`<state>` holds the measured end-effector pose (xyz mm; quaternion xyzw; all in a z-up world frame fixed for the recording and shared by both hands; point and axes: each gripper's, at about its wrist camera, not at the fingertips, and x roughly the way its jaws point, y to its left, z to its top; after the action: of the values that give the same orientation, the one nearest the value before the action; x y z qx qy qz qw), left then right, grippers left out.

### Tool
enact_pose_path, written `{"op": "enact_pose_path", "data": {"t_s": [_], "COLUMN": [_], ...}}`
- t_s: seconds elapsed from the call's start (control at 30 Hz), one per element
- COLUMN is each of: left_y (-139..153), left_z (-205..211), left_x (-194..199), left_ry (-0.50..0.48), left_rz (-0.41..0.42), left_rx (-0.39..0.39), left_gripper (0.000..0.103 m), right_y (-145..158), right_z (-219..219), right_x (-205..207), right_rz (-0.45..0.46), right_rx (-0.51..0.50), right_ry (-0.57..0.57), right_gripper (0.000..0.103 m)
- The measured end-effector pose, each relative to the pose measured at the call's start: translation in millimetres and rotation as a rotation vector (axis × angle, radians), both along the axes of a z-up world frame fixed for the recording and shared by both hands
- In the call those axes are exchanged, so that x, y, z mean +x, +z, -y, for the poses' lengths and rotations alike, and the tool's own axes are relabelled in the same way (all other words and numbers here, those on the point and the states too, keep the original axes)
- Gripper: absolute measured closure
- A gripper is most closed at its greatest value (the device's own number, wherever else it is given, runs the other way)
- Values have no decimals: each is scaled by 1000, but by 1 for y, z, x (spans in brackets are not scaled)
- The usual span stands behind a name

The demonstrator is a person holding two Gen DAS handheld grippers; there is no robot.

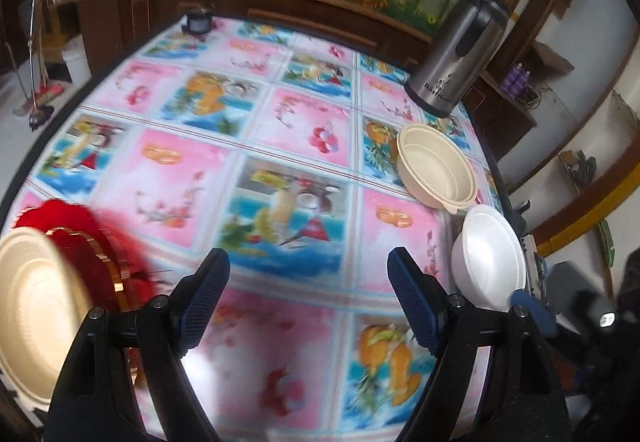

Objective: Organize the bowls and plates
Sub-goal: 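Move both grippers to the second beige plate near the thermos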

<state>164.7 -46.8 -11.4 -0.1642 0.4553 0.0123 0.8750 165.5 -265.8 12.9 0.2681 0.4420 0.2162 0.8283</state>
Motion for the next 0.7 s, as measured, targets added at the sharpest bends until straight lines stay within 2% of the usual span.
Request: {"op": "enact_pose_path", "data": {"t_s": [0.3,0.53,0.63,0.7], "left_y": [-6,-24,-36,-43], "left_z": [49,91,106,112], "left_x": [68,118,135,143], "left_ry": [-8,-34,-49,-50], "left_rz": [-9,-34,-56,-62], "left_rx": [17,49,66,67], "left_gripper": [22,22,22,22], "right_y": [11,-8,-20,-30], "right_z": [63,95,98,97], "right_x": [74,137,160,174], "right_rz": [-32,-90,-127,-150], "right_rx": [-42,-92,-122,-161], "right_ry": [-71,-132,-122,-107], "right_gripper": [0,1,6,13]}}
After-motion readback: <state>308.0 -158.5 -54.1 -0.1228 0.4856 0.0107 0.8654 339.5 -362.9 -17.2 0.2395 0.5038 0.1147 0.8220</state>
